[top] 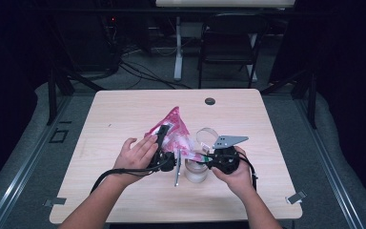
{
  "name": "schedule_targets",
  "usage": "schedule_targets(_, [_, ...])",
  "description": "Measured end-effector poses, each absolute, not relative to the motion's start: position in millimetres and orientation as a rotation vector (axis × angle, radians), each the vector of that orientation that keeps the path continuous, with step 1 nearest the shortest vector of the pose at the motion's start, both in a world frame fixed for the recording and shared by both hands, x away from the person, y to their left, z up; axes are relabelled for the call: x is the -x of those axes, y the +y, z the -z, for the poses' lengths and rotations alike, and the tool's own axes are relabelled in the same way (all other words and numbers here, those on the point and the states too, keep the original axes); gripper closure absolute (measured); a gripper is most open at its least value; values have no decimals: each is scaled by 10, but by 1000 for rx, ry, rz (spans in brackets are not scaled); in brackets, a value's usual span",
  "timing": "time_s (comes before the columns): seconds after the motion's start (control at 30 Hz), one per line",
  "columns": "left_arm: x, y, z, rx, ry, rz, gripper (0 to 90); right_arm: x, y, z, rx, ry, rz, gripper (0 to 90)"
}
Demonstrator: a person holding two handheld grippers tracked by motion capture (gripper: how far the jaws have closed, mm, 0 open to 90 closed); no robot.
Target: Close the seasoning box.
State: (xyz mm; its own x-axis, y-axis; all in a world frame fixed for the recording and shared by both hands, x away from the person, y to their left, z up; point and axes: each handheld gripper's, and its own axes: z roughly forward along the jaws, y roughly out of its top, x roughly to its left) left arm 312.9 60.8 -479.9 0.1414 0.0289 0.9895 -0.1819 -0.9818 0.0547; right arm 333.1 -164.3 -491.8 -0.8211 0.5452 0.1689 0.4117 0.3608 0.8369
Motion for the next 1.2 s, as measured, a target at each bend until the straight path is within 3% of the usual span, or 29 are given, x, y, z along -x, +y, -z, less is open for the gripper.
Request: schedule_targets(1.2, [-3134,582,4729,-2276,-195,-1947,649,-3333,-1649,4915,-875,2477,-1455,897])
